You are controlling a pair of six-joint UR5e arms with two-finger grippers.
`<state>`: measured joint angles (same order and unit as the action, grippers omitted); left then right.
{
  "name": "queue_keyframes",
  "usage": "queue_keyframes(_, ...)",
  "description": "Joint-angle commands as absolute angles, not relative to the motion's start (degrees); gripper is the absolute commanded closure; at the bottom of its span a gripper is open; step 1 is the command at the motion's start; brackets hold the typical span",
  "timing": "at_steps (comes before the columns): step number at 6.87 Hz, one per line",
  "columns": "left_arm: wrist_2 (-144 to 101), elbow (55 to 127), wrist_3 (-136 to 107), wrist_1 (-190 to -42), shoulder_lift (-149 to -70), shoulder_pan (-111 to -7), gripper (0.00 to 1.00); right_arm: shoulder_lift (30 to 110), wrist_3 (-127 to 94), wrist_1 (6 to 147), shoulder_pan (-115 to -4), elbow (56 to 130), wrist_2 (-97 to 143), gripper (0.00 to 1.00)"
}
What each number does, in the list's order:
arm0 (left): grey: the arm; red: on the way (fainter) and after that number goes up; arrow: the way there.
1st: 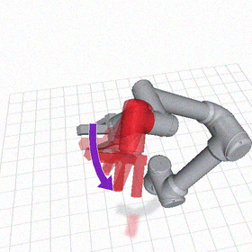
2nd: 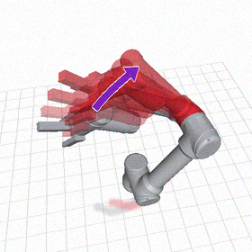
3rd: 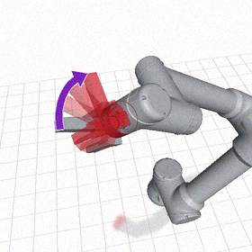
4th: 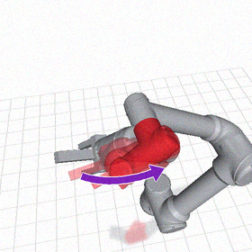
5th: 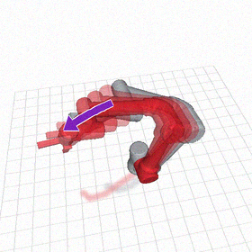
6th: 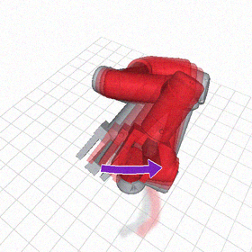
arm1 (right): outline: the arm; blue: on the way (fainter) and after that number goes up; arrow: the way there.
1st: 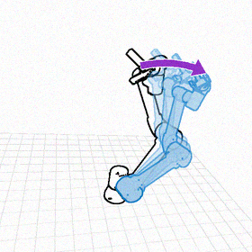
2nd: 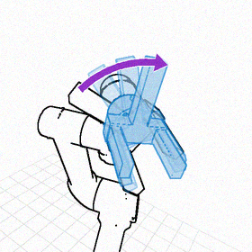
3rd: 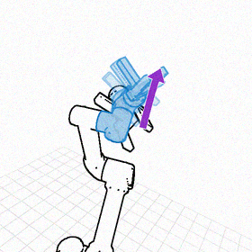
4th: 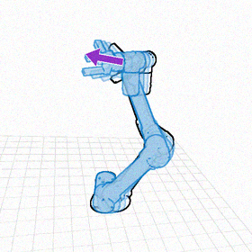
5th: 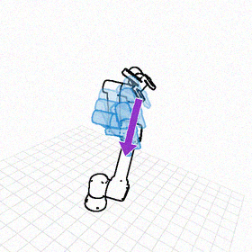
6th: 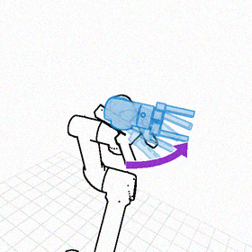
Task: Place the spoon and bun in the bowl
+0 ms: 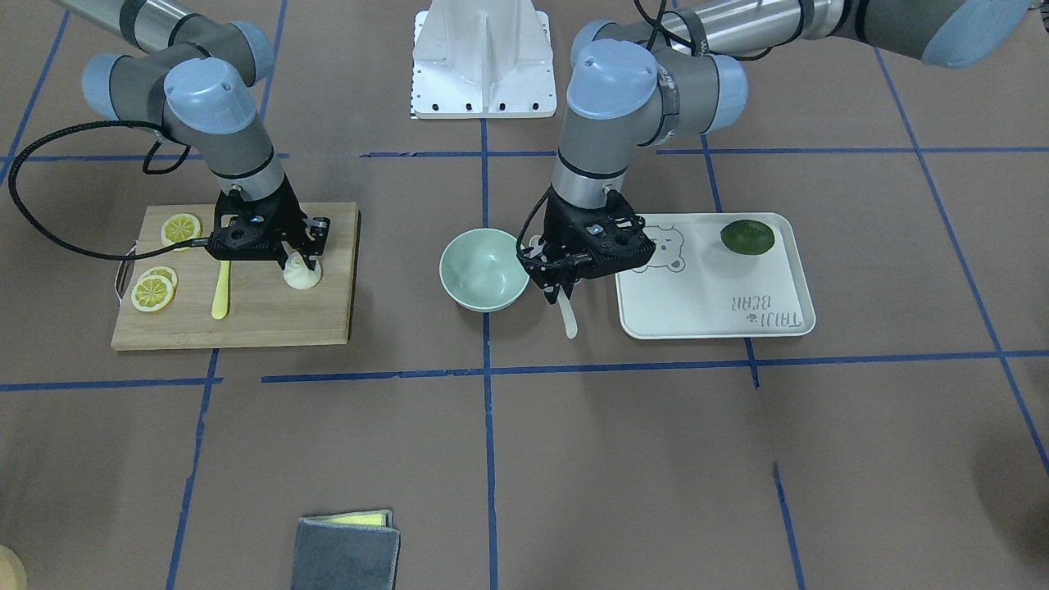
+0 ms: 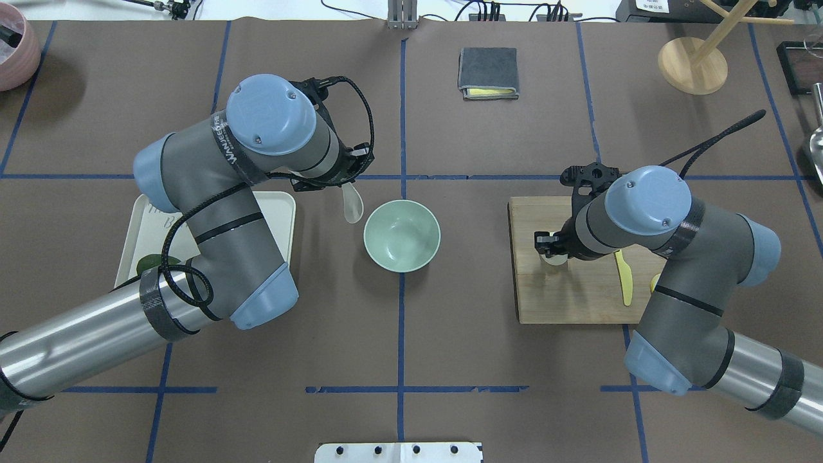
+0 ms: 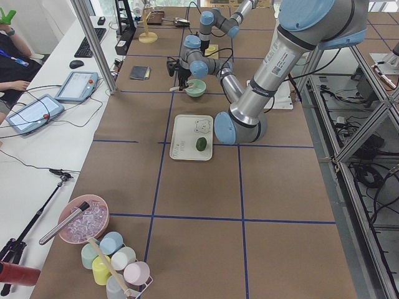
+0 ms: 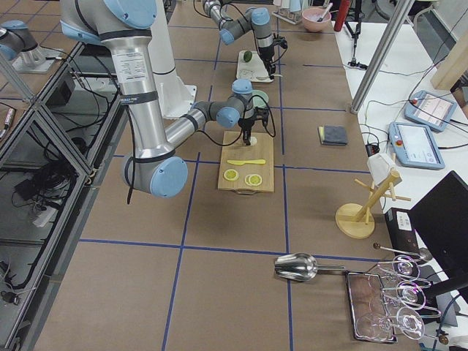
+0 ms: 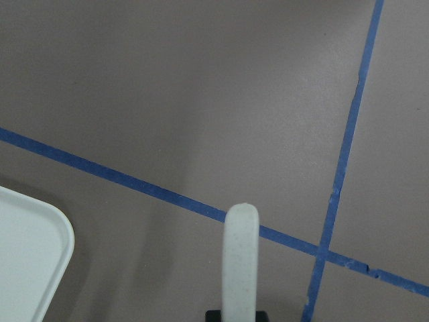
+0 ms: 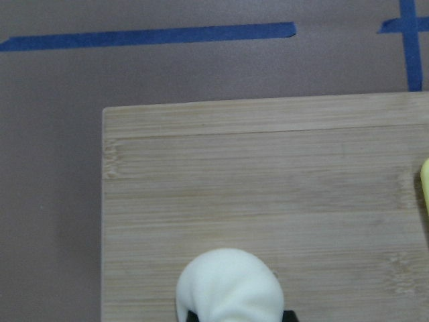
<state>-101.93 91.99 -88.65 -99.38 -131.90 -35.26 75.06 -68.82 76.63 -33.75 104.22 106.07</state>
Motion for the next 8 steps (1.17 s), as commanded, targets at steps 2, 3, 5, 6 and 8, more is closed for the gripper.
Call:
queue_keyframes(2,-101.9,87.9,-92.5,-104.1,-134.1,-33.9,1.00,75.1,-68.7,77.5,-35.1,106.1,107.1,1.00)
queue_keyframes(3,-101.9,87.8,-94.2,-104.2,-134.4,-32.8,1.00,74.5,-68.5,82.0,-35.8,108.9,107.1,1.00)
queue_keyframes(5,-101.9,84.8,-97.3,-108.3,-136.0,-32.1,1.00,72.4,-68.1,85.4,-37.7,109.8,109.2,1.00)
queue_keyframes(6,-101.7,84.6,-97.1,-108.3,-135.9,-31.8,0.89,72.3,-68.0,85.5,-38.1,109.9,109.2,1.00)
queue_keyframes(8,-101.8,85.5,-95.5,-107.8,-135.4,-31.8,0.00,71.9,-68.0,85.4,-38.4,110.4,109.2,1.00)
